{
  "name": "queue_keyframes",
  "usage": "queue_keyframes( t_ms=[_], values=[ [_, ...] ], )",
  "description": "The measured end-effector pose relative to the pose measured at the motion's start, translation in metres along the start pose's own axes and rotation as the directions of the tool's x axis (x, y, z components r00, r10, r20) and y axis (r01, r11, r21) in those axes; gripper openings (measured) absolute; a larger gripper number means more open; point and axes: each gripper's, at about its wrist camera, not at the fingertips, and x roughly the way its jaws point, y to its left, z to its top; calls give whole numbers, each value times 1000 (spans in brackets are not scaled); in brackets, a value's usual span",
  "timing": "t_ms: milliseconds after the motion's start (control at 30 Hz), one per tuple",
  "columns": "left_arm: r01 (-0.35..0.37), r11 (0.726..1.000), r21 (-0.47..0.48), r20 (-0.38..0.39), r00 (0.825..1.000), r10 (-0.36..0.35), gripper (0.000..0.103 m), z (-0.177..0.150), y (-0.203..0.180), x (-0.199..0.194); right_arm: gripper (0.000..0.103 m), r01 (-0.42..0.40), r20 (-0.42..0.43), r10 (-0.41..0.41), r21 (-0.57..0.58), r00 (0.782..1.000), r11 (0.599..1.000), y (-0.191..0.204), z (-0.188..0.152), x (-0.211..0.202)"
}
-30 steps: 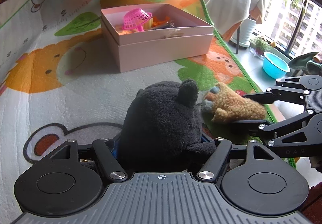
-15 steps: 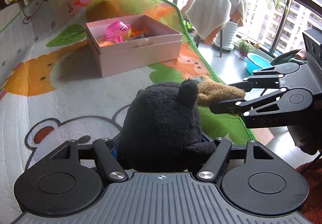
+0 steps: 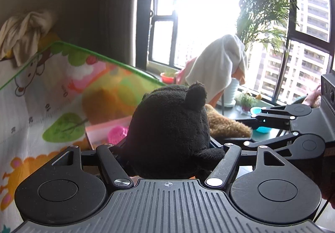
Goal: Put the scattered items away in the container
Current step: 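Lift the tan mitten with the right tool while the left tool lifts the black plush, then lower the mitten into the pink box with the right tool while the left lowers the plush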
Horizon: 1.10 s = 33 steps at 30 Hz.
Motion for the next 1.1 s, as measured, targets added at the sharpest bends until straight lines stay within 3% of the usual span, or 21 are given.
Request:
queue_keyframes(
  t_ms=[233,400,500,567,633,767,933,1000,1100],
  values=[
    [31,997,-72,0,1000,-31,75,41,45,80,44,17,-11,-16,41,1000,999,-28,26,87],
    [2,988,-155,-99,995,-17,75,19,85,137,44,9,-102,-2,70,995,998,-37,7,146],
    [-3,986,-169,-179,983,-28,81,-6,99,160,55,-33,-139,46,99,989,995,-39,-8,160],
    [22,988,-154,-200,978,-53,90,-16,99,163,59,-51,-144,64,94,988,994,-38,-14,161],
    [27,991,-130,-204,978,-53,95,-22,98,158,70,-39,-142,52,89,989,995,-38,-17,156],
    [0,988,-154,-179,983,-28,96,-31,107,138,71,-37,-146,56,130,988,991,-48,-18,143],
    [-54,992,-112,-148,988,37,98,-53,102,100,76,-25,-201,75,238,977,971,-67,-28,142],
    [-35,994,-100,-169,985,18,99,-68,95,86,82,-21,-221,86,282,971,959,-71,-34,146],
    [3,995,-104,-231,973,-28,100,-91,86,86,82,-54,-258,152,351,954,935,-70,-39,156]
  ],
)
